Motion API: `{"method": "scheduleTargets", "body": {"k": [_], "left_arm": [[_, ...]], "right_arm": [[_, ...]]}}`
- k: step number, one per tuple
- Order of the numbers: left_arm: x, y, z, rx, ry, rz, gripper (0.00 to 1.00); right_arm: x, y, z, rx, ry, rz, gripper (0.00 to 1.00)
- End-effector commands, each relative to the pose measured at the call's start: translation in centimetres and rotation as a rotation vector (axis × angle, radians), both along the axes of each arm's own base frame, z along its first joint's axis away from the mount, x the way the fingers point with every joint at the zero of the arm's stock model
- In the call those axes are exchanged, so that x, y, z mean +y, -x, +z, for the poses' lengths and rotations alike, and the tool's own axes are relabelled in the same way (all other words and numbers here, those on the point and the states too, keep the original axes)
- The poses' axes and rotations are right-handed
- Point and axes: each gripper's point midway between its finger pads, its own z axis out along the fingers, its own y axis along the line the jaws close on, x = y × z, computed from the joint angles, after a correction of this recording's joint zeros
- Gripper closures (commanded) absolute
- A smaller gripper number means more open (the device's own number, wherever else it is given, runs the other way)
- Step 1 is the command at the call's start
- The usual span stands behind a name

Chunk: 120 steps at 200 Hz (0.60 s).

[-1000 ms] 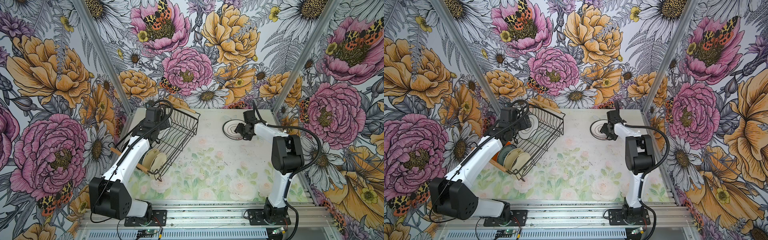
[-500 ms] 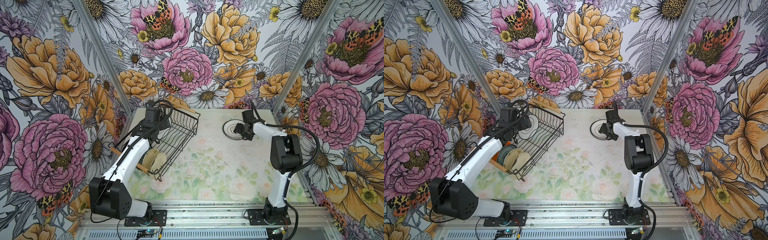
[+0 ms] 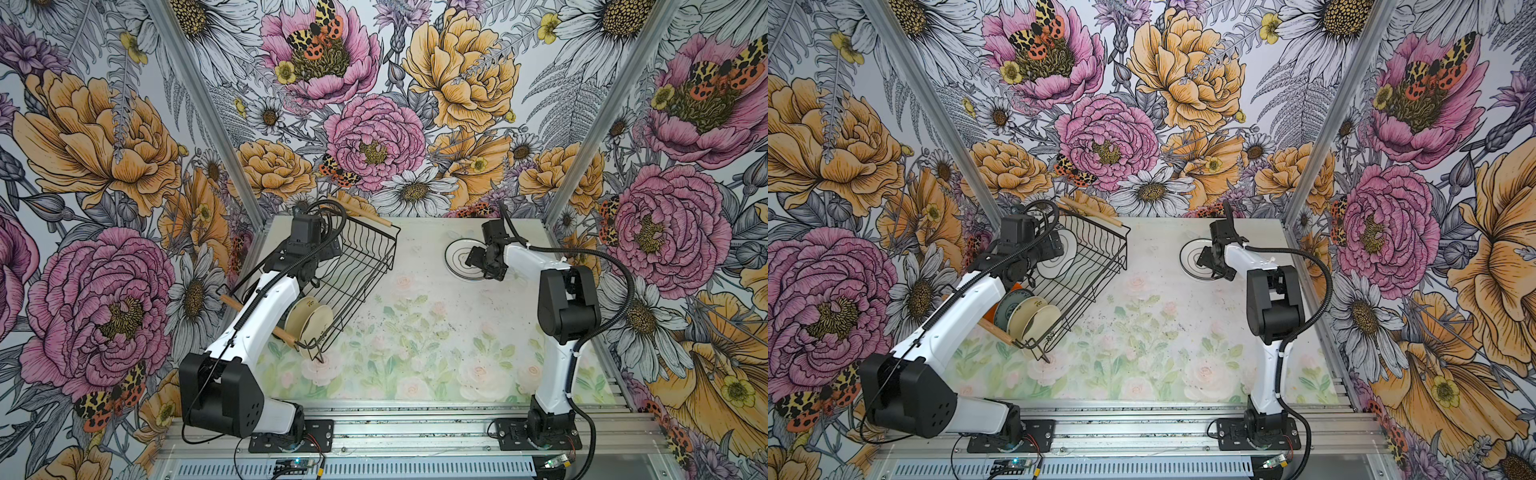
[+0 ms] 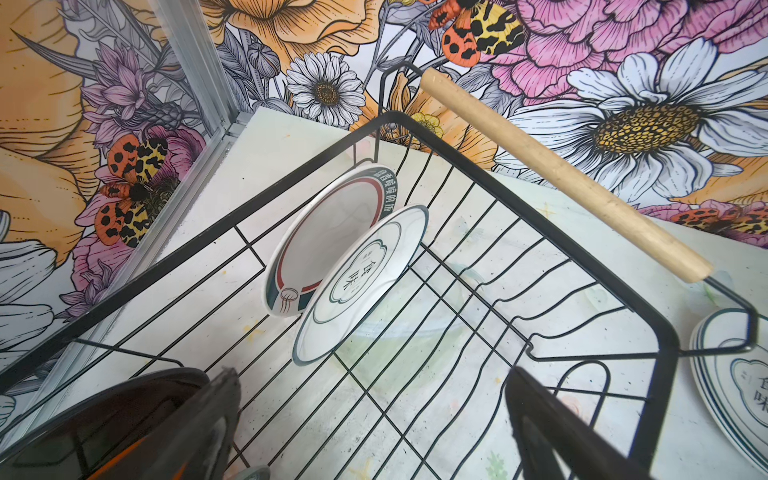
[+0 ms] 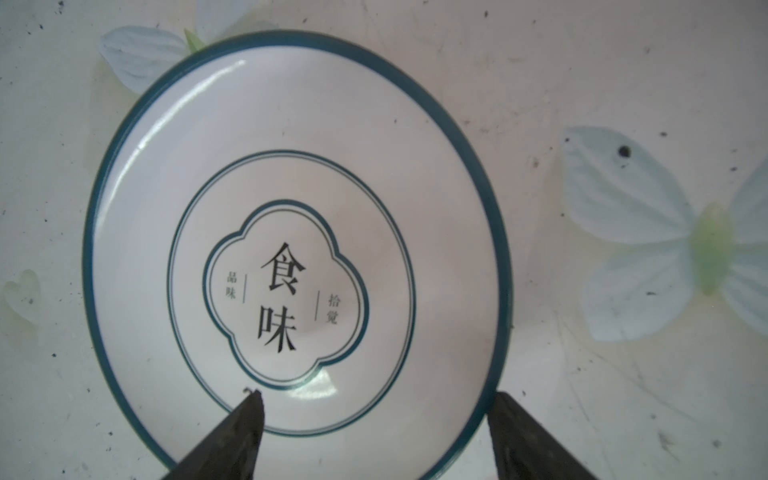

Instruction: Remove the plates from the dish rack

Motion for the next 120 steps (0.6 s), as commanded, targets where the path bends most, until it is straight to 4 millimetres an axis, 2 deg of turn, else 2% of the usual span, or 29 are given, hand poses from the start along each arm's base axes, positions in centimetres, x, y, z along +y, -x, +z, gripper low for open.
{"method": "scheduleTargets", "body": {"k": [1, 22, 29, 33, 72, 120], "left_arm": [[0.3, -0.3, -0.3, 0.009, -0.007, -0.012, 0.01], [0.7, -0.3, -0.7, 0.024, -0.021, -0.008, 0.01], [1.0, -0.2, -0.7, 0.03, -0.024, -0.001, 0.01], [1.2, -0.2, -0.7, 0.033, -0.024, 0.003, 0.01], [2.8, -0.1, -1.4, 0.072, -0.059, 0.037, 0.01], [2.7, -1.5, -3.5, 0.146, -0.096, -0.053, 0.01]], "right_arm": [[0.1, -0.7, 0.3, -0.015, 0.032, 0.016, 0.14], [0.1, -0.7, 0.7, -0.019, 0.042, 0.019, 0.12], [0.0, -0.6, 0.8, -0.021, 0.045, 0.022, 0.02], [0.0, -0.6, 1.0, -0.024, 0.046, 0.022, 0.01], [0.0, -0.5, 2.0, -0.042, 0.051, 0.034, 0.01], [-0.1, 0.0, 4.4, -0.089, 0.058, 0.052, 0.01]]}}
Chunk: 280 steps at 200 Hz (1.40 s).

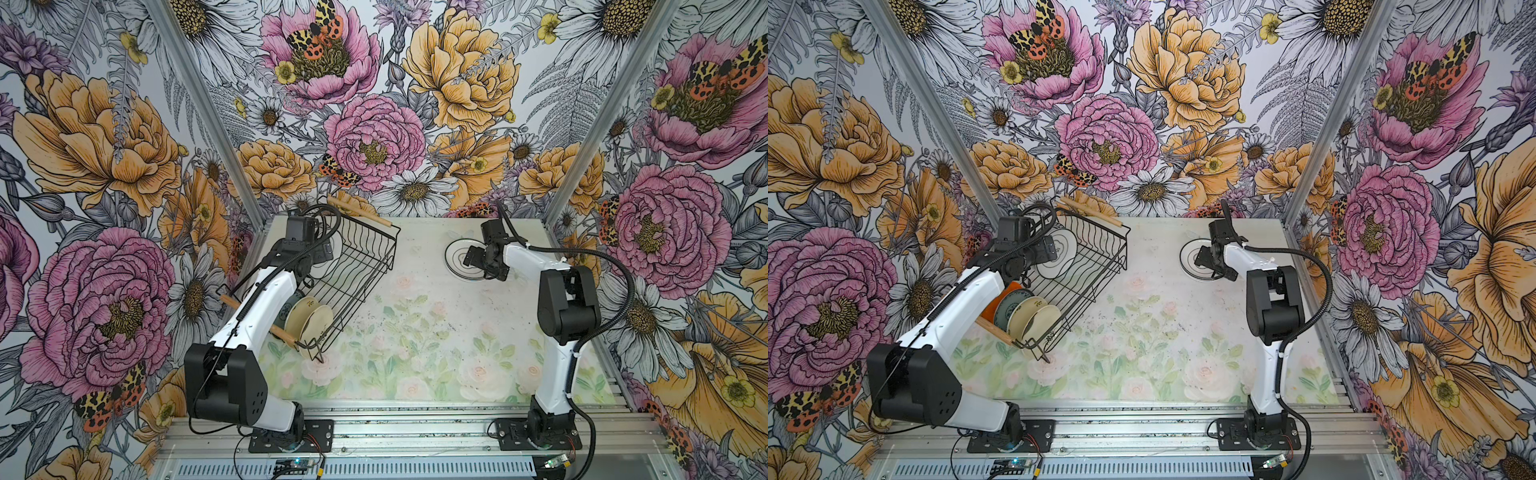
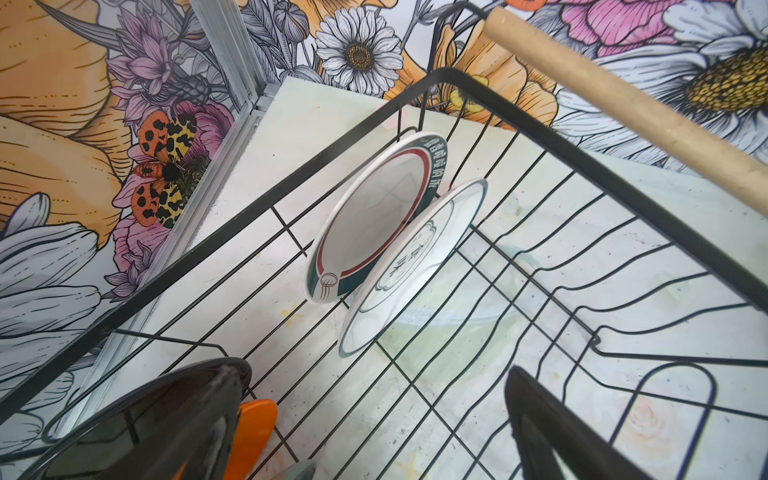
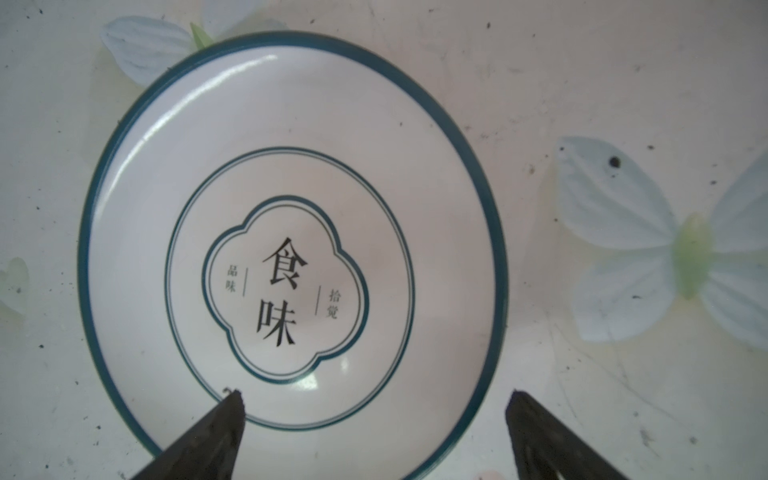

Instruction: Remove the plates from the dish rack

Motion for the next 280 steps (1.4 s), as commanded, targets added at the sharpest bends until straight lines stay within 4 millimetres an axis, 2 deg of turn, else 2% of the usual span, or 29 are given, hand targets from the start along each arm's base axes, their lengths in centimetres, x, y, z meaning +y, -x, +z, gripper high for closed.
{"method": "scheduleTargets", "body": {"k": [1, 27, 60, 120, 157, 165, 167, 173, 211, 231, 280], "left_arm": [[-0.1, -1.1, -0.3, 0.032, -0.02, -0.071, 0.01], [-1.0, -2.2, -2.3, 0.098, 0.021, -0.165, 0.02], [-1.3, -3.2, -4.0, 0.164, -0.016, -0.22, 0.06], [0.5, -5.4, -3.5, 0.161, -0.088, -0.209, 0.11], [0.2, -6.7, -4.5, 0.184, -0.116, -0.268, 0.21], [0.2, -6.9, -4.1, 0.176, -0.125, -0.275, 0.23], [0.2, -7.1, -5.3, 0.202, -0.126, -0.28, 0.23], [0.1, -7.3, -5.8, 0.212, -0.127, -0.287, 0.24], [-0.3, -8.2, -6.1, 0.212, -0.122, -0.315, 0.32], [-0.1, -8.3, -6.8, 0.23, -0.131, -0.31, 0.37], [0.4, -8.1, -7.5, 0.254, -0.148, -0.301, 0.56]], "right_arm": [[0.0, -0.1, 3.9, -0.082, 0.02, 0.024, 0.01], [-0.2, 0.4, 5.2, -0.105, 0.026, 0.046, 0.0], [-0.8, 1.4, 6.5, -0.125, 0.034, 0.066, 0.0], [-2.2, 2.5, 7.5, -0.143, 0.022, 0.069, 0.0], [-2.7, 3.0, 7.3, -0.142, 0.012, 0.064, 0.0], [-2.8, 3.0, 7.3, -0.144, 0.011, 0.063, 0.0], [-2.8, 3.1, 7.3, -0.144, 0.011, 0.063, 0.01], [-2.8, 3.2, 7.3, -0.145, 0.011, 0.063, 0.01], [-3.3, 3.6, 7.5, -0.151, 0.01, 0.053, 0.0], [-3.4, 3.7, 7.6, -0.154, 0.008, 0.051, 0.01], [-3.3, 3.8, 7.7, -0.159, -0.004, 0.052, 0.01]]}}
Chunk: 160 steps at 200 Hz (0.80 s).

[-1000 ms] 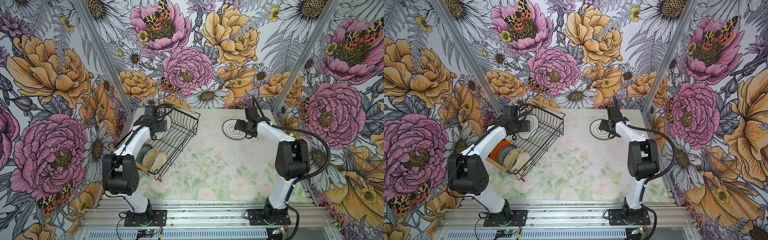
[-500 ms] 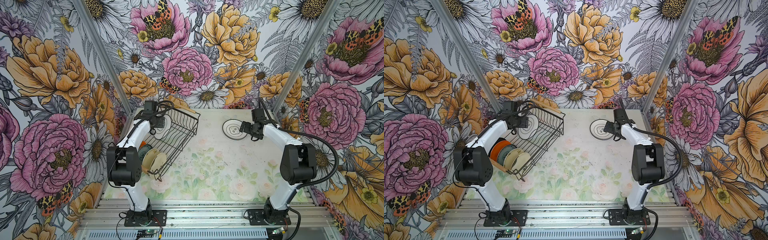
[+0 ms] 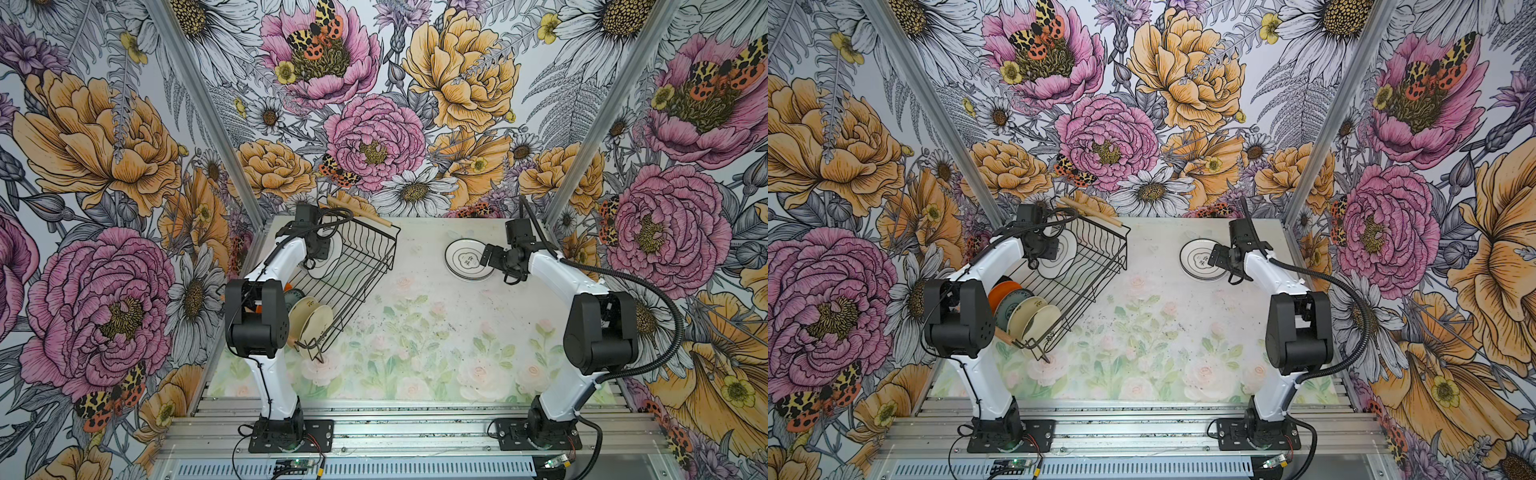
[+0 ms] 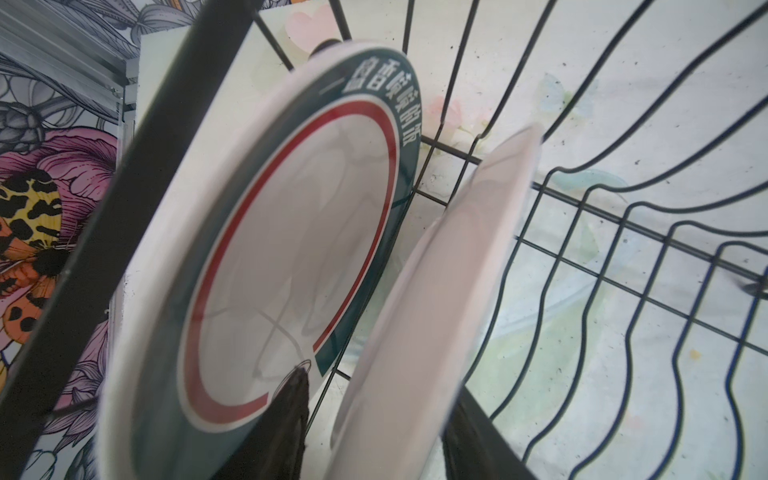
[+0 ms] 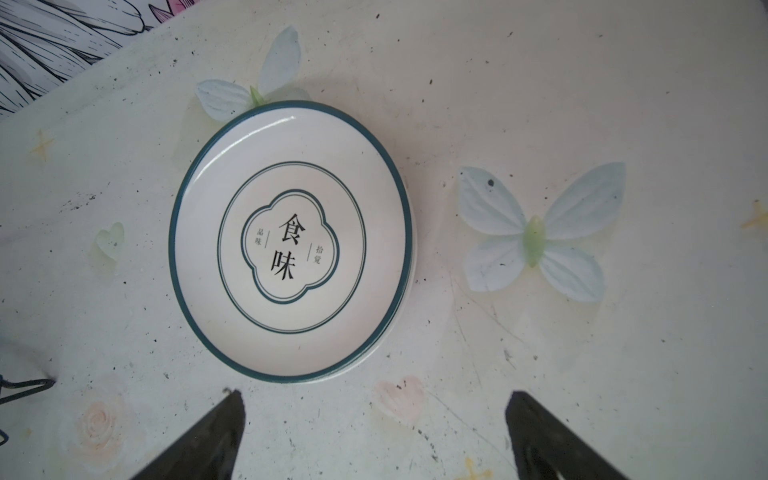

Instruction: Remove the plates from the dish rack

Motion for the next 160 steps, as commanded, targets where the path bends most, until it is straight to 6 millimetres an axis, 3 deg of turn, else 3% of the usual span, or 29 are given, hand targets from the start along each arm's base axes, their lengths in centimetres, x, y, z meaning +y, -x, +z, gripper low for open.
{"method": "scheduleTargets", "body": {"k": [1, 73, 160], "left_arm": [[0.4, -0.4, 1.1, -0.022, -0.008, 0.001, 0.56], [0.9, -0.2, 1.6, -0.026, -0.025, 0.01, 0.75], [0.7, 0.4, 2.2, -0.024, -0.026, 0.001, 0.91]], "right_arm": [[-0.1, -0.2, 1.9, -0.057, -0.006, 0.006, 0.01], [0.0, -0.2, 2.3, -0.067, -0.016, 0.013, 0.0], [0.2, -0.2, 2.7, -0.078, -0.023, 0.018, 0.0]]}}
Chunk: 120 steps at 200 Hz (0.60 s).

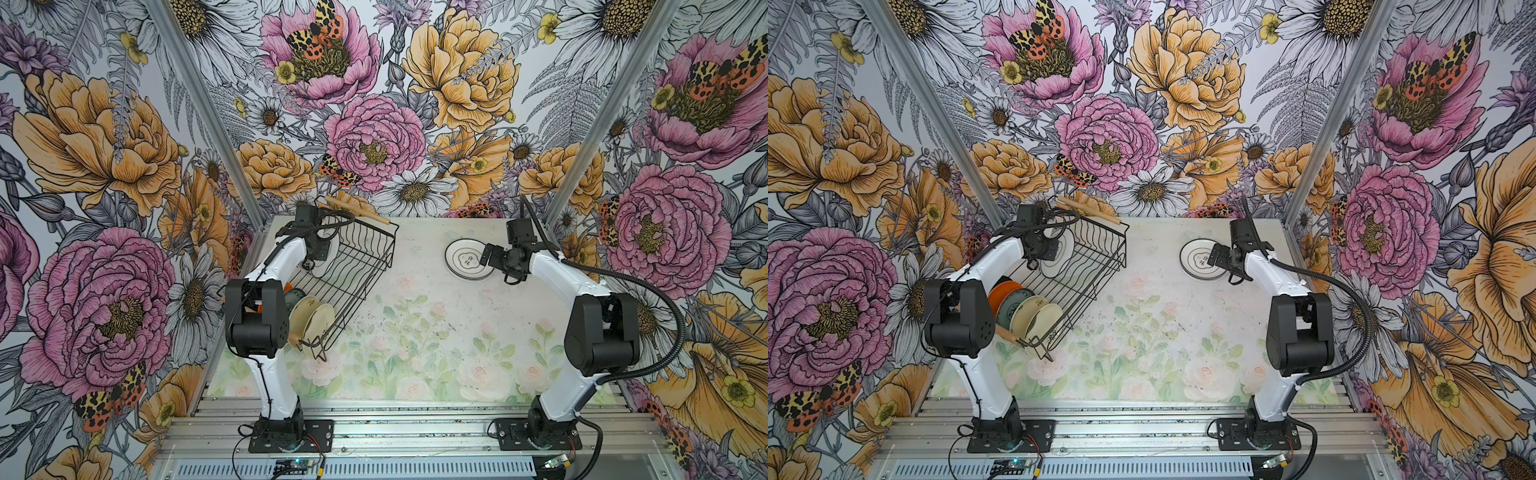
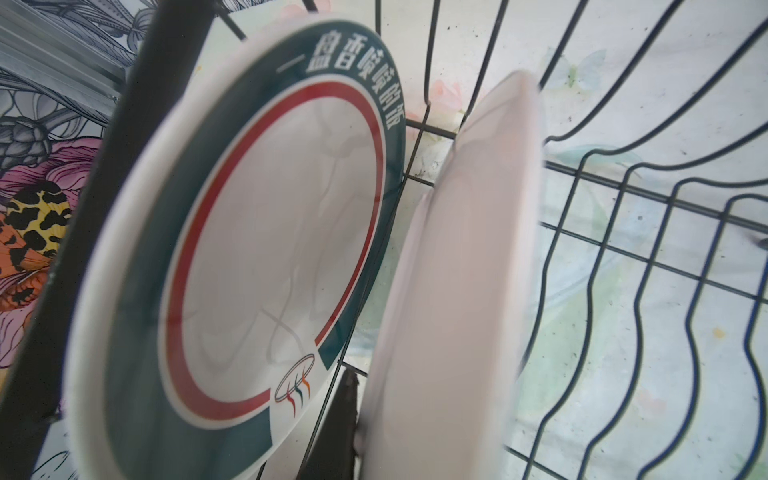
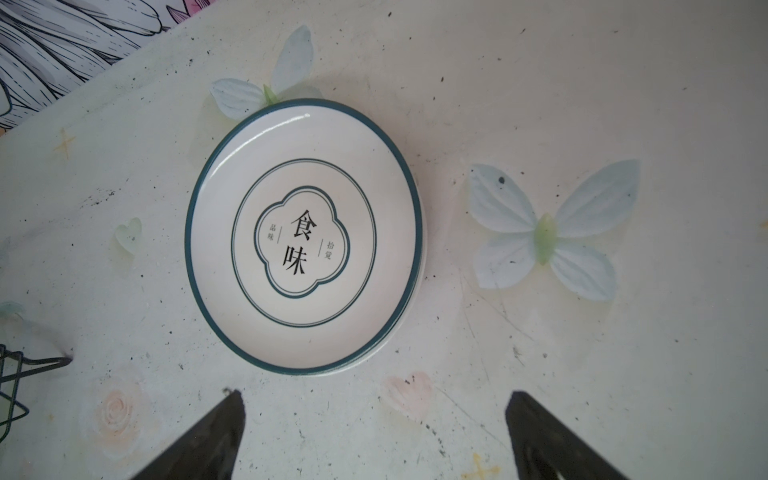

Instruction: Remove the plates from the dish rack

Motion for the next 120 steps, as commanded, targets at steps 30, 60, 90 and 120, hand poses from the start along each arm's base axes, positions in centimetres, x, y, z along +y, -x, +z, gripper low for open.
{"method": "scheduleTargets", "body": {"k": [30, 60, 90, 120], "left_arm": [[0.4, 0.4, 3.6, -0.067, 0.018, 0.042, 0.94], [0.4, 1.0, 5.9, -0.106, 0.022, 0.042, 0.95], [0.0, 1.8, 9.4, -0.163, 0.026, 0.048, 0.98], [-0.3, 3.0, 14.1, -0.235, -0.059, 0.094, 0.99]], "right_arm": [[-0.2, -0.2, 2.1, -0.065, -0.006, 0.004, 0.01], [-0.2, -0.1, 2.1, -0.068, -0.006, 0.003, 0.0], [-0.2, 0.0, 2.3, -0.074, -0.004, 0.004, 0.01], [-0.4, 0.2, 3.0, -0.09, 0.008, -0.001, 0.01]]}}
